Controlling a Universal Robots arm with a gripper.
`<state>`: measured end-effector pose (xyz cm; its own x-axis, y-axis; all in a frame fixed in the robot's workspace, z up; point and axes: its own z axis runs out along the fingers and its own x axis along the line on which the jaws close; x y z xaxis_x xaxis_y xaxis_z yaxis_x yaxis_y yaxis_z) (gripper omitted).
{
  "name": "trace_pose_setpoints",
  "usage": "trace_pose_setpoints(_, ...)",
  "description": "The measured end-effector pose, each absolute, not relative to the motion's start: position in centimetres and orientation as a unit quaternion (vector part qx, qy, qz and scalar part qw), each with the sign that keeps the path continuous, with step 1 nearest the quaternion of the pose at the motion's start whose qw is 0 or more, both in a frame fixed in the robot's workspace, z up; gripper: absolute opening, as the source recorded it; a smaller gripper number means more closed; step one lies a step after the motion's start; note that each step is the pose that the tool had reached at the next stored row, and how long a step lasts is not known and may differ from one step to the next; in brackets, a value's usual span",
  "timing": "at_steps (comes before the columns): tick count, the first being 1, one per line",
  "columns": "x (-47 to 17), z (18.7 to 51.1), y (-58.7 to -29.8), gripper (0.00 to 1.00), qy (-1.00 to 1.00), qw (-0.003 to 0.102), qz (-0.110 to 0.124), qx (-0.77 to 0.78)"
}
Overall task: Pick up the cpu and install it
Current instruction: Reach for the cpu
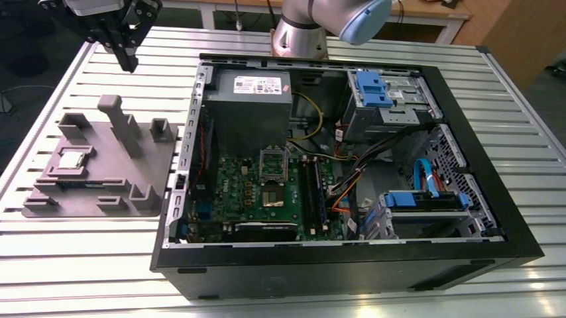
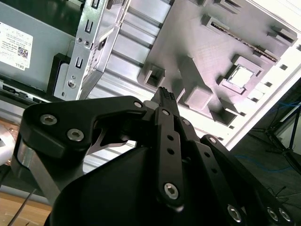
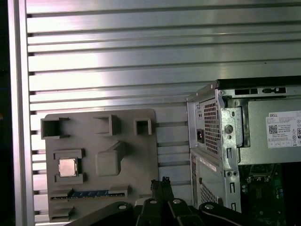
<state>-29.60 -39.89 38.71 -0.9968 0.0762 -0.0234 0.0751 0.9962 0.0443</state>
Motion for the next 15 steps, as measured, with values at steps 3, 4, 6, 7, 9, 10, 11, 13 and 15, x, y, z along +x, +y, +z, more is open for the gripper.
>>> trace_pose_setpoints(3, -29.68, 38.71, -39.89, 0.11, 0.999, 0.013, 0.022, 0.038)
trace_pose_setpoints(4, -29.71, 38.71, -39.89, 0.11, 0.999, 0.013, 0.022, 0.038)
trace_pose_setpoints(6, -29.76, 38.71, -39.89, 0.11, 0.999, 0.013, 0.022, 0.038)
trace_pose_setpoints(7, -29.79, 38.71, -39.90, 0.11, 0.999, 0.013, 0.022, 0.038)
trace_pose_setpoints(9, -29.84, 38.71, -39.89, 0.11, 0.999, 0.012, 0.022, 0.038)
trace_pose_setpoints(10, -29.87, 38.71, -39.90, 0.11, 0.999, 0.013, 0.022, 0.038)
trace_pose_setpoints(11, -29.90, 38.71, -39.90, 0.11, 0.999, 0.012, 0.022, 0.038)
trace_pose_setpoints(13, -29.95, 38.71, -39.89, 0.11, 0.999, 0.012, 0.022, 0.038)
trace_pose_setpoints(15, -29.99, 38.71, -39.89, 0.11, 0.999, 0.012, 0.022, 0.038)
